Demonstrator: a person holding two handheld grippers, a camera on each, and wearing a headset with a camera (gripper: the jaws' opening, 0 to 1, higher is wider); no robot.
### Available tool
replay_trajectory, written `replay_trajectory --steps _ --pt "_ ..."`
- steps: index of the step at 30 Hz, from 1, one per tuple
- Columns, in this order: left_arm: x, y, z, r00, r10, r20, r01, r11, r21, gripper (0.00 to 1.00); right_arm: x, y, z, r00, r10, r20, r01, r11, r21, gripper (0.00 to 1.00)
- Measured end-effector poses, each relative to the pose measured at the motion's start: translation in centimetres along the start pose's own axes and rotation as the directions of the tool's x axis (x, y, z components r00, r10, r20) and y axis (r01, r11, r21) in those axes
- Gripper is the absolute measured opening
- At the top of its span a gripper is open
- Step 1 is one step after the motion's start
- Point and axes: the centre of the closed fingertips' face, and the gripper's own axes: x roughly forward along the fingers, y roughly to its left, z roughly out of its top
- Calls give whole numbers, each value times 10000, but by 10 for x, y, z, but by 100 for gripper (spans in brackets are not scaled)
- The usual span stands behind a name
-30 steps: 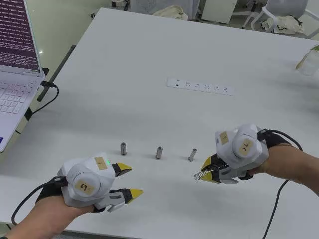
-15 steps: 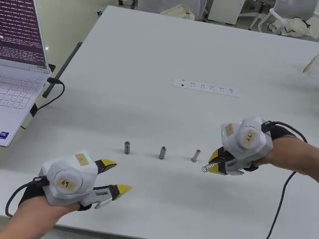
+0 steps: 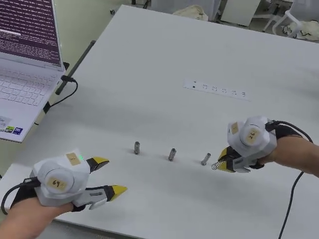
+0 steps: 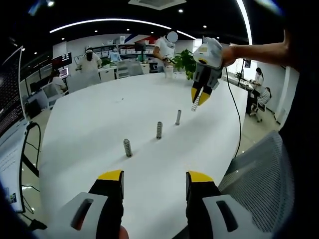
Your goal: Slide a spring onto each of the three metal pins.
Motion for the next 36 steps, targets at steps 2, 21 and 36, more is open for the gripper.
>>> replay_trajectory --steps 2,21,36 --pt "-1 1 -1 10000 27 -1 -27 10000 -32 47 1 -4 0 10000 -21 -19 21 10000 67 8" --pt "-12 8 -9 9993 386 -25 -387 9978 -530 52 11 -33 -7 9991 -98 -420 106 9998 185 8" --pt "-17 15 -11 9984 566 -45 -568 9953 -782 54 16 -42 -2 9985 49 -548 -51 10000 -39 8"
